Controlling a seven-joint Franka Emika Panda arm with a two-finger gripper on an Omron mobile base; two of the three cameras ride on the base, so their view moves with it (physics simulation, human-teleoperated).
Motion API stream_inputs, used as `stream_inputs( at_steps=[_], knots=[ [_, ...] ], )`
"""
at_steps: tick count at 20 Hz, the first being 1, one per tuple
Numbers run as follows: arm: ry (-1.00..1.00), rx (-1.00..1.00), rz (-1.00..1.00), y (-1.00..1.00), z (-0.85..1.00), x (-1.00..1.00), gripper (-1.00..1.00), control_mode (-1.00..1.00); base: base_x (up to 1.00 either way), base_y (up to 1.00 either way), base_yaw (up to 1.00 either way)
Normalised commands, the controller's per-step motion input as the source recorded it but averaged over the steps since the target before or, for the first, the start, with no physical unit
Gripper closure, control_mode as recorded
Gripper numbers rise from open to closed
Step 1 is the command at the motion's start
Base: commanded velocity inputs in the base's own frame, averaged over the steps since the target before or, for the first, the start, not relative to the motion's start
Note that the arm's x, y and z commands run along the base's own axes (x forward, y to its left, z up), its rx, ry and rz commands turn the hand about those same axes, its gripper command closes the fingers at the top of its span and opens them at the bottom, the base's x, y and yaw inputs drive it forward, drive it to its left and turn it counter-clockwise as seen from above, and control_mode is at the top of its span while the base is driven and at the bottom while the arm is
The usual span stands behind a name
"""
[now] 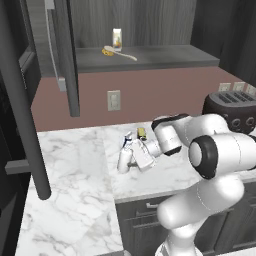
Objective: Pick the dish brush and spray from the cabinet and place them on the counter.
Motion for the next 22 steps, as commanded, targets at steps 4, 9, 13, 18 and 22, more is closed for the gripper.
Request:
stream_inputs(
  at_steps=[4,9,13,18,22],
  knots=[
    [0.11,-0.25,-0.01,0.14,0.07,0.1,1.0,-1.0,0.0,0.0,0.0],
    [0.0,-0.06,0.01,0.2,-0.13,-0.03,1.0,-1.0,0.0,0.0,0.0],
    [-0.05,-0.02,0.03,0.07,-0.48,-0.18,1.0,-1.0,0.0,0.0,0.0],
    [-0.08,-0.02,0.02,0.02,-0.6,-0.16,1.0,-1.0,0.0,0.0,0.0],
    [-0.1,-0.02,0.02,0.0,-0.49,-0.05,1.0,-1.0,0.0,0.0,0.0]
  ],
)
